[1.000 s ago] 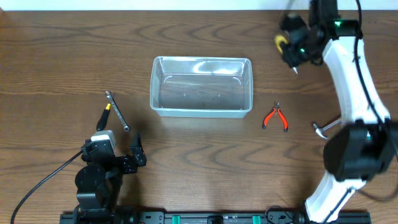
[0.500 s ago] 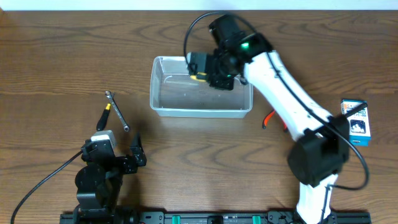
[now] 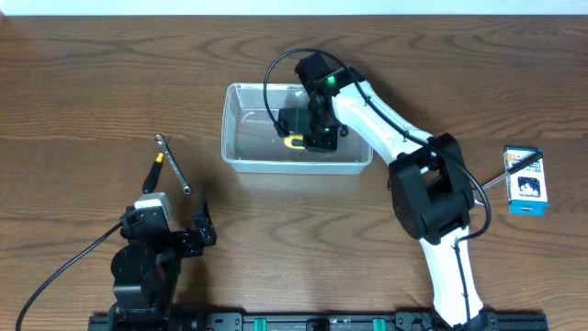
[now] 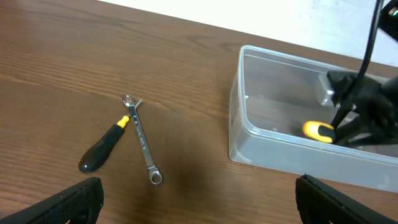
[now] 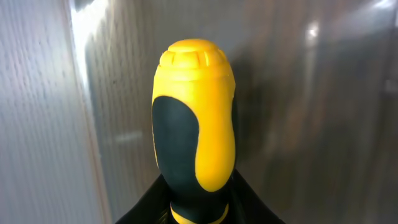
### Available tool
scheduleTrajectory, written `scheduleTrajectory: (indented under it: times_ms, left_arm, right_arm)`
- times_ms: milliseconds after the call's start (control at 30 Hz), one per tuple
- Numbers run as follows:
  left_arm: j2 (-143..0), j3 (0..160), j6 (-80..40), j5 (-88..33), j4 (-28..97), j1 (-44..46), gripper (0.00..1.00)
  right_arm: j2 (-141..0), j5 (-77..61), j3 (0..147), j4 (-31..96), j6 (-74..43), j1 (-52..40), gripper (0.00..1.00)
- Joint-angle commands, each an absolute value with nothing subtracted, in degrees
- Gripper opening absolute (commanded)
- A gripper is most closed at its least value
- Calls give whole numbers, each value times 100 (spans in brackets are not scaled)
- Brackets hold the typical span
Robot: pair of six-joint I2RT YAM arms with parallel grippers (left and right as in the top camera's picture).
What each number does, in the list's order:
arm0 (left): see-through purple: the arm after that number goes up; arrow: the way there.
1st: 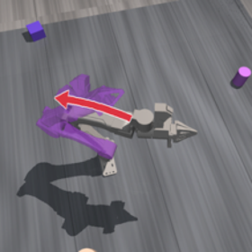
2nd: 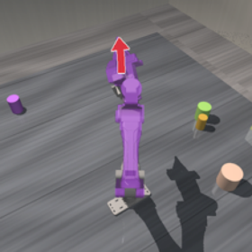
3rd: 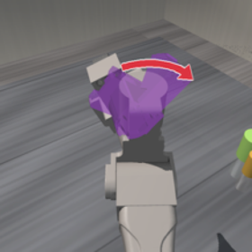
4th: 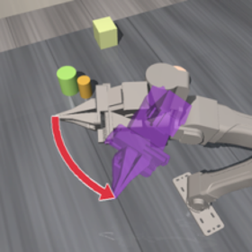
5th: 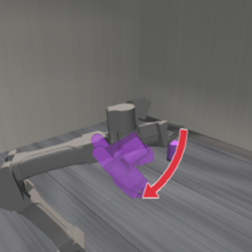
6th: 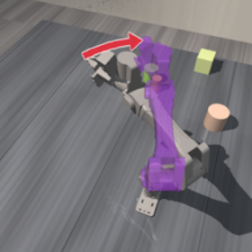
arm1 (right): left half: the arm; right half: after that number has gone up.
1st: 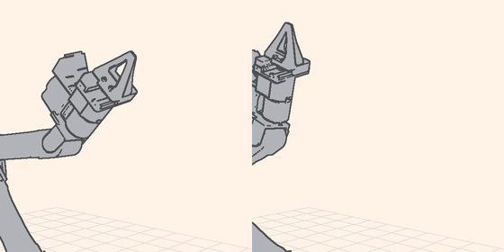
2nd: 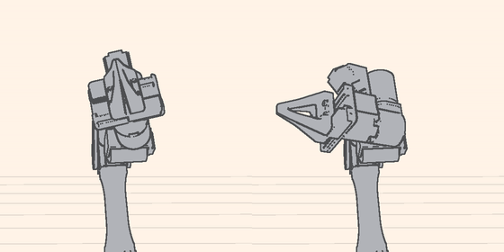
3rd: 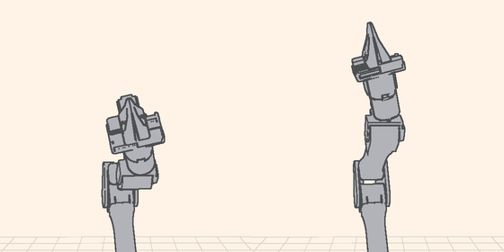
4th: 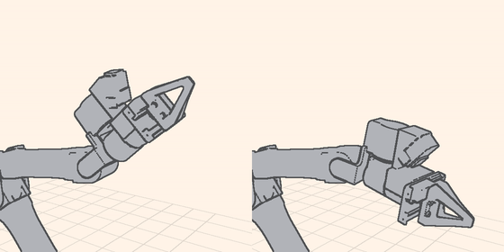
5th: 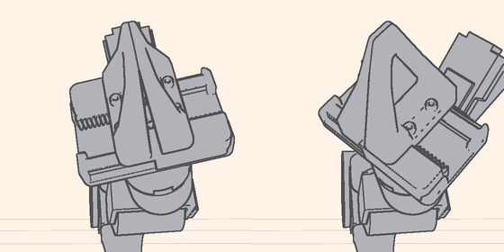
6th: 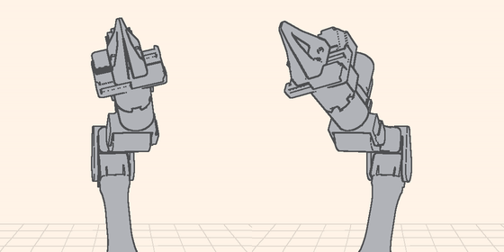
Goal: Pack container
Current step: 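Carry the screwdriver into the clear container and release it, then lift the right gripper and move it over the red pliers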
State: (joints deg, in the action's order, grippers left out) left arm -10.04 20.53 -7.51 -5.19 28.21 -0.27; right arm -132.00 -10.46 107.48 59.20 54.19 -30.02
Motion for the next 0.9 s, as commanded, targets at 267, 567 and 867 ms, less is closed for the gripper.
scheduleTrajectory:
  times_ms: [267,567,867]
  left_arm:
    - [-1035,2200,-781,-534,2825,-32,98]
    - [-1035,2200,-781,-534,2825,-32,98]
    - [-1037,2200,-781,-534,2825,-32,98]
  right_arm:
    - [-13233,-1094,10783,6069,5402,-2954,63]
    - [-13076,-1070,10969,6125,5113,-2902,99]
    - [-11950,-60,12709,6971,2969,-2477,99]
